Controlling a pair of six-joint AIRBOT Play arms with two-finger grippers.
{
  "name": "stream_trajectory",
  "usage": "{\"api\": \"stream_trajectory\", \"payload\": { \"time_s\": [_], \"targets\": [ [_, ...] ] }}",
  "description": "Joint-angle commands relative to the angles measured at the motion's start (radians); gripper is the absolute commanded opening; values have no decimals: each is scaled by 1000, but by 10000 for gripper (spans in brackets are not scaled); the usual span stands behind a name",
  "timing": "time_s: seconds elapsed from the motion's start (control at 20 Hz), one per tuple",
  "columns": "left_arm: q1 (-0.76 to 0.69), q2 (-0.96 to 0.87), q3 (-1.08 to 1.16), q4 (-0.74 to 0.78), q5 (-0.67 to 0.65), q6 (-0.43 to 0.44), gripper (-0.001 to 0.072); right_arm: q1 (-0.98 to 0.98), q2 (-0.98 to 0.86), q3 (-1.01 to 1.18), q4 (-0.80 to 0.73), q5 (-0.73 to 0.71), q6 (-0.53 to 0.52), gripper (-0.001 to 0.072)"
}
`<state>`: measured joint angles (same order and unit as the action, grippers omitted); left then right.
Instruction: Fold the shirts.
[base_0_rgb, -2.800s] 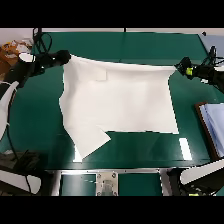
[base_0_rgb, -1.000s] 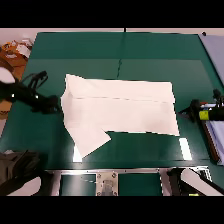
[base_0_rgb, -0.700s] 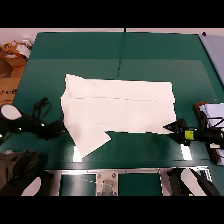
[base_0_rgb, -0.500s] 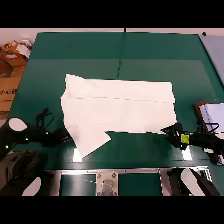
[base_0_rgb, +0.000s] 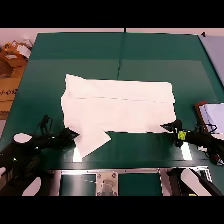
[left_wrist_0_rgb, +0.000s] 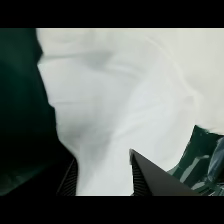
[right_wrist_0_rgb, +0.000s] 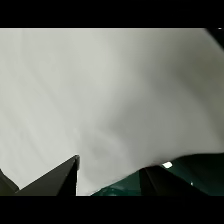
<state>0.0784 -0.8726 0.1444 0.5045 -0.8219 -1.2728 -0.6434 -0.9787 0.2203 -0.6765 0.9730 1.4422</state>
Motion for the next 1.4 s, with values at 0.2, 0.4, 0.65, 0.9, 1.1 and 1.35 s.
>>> {"api": "stream_trajectory", "payload": {
  "time_s": [0.2,0.4,0.65,0.9,1.1,1.35],
  "targets": [
    [1,0,6,-174,-45,233,26,-1,-28,5,-13,-17,-106,16],
    [1,12,169,126,-290,52,26,-1,3,80,-96,127,-98,16],
    [1,12,442,335,-526,-64,25,-1,178,220,-301,266,72,16],
    [1,10,654,309,-465,-72,26,0,222,310,-304,272,117,16],
    [1,-109,755,201,-384,4,26,87,141,429,-222,167,113,16],
    [0,-369,872,103,-296,111,26,234,-157,654,-194,9,114,16]
  ]
}}
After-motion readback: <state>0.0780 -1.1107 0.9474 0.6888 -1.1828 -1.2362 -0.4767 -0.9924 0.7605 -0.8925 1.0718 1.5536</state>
